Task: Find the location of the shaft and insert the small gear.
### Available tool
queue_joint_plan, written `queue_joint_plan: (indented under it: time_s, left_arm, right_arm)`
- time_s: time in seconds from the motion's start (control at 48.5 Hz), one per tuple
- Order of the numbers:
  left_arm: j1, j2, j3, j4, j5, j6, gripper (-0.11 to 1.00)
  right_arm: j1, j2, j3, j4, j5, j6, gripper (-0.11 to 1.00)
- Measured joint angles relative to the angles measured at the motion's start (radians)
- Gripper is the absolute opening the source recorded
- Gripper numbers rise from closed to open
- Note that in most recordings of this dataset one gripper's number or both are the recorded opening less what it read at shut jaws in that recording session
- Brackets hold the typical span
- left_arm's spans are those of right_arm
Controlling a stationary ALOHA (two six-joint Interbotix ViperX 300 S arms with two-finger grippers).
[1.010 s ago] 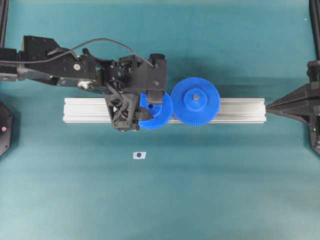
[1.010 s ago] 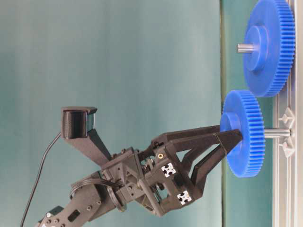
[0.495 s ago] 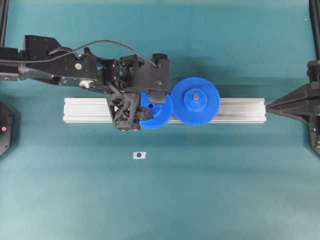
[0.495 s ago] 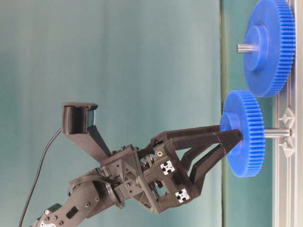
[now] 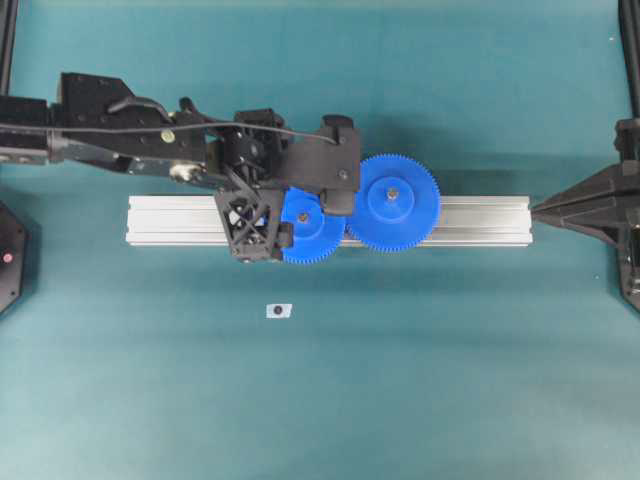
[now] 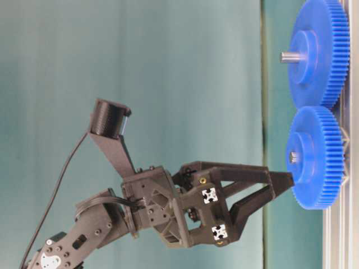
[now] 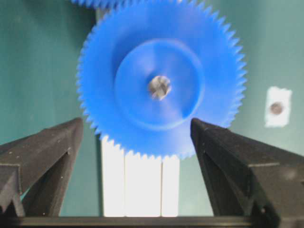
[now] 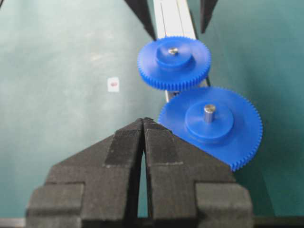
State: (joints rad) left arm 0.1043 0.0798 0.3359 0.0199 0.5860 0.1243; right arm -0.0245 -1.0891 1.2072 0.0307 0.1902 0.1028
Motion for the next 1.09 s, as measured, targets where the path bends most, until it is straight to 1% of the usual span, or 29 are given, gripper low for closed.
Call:
queue_joint_plan:
  time_s: [0.185,0.309,0.453,0.536,0.66,0.824,0.989,1.092]
  left_arm:
    - [-0.003,-0.003,-0.011,0.000,0.000,-0.008,0.89]
    - [-0.011,-0.035,-0.012,0.000,0.002,-0.025,0.89]
    - [-0.028,-0.129,0.020,0.000,0.003,-0.083,0.89]
    - [-0.038,-0.207,0.057,0.000,-0.015,-0.137,0.89]
    - [-0.049,-0.308,0.110,0.000,-0.069,-0.166,0.89]
    - [-0.048,-0.370,0.175,0.000,-0.126,-0.166,0.89]
    - [-0.048,-0.383,0.186,-0.002,-0.198,-0.161,0.87]
    - [-0.048,-0.382,0.187,0.000,-0.241,-0.163,0.81]
  right_arm:
    - [-0.002,-0.008,0.002,0.000,0.000,0.000,0.06]
    - [-0.002,-0.009,0.005,0.000,0.000,0.000,0.06]
    - [-0.002,-0.018,0.005,-0.002,0.000,0.000,0.06]
    - [-0.002,-0.023,0.005,0.000,0.000,0.000,0.06]
    - [-0.003,-0.025,0.008,0.000,0.000,0.000,0.06]
    - [-0.006,-0.025,0.012,0.000,0.000,0.000,0.06]
    - [-0.009,-0.025,0.012,0.000,0.000,0.000,0.06]
    - [-0.009,-0.025,0.012,0.000,0.000,0.000,0.06]
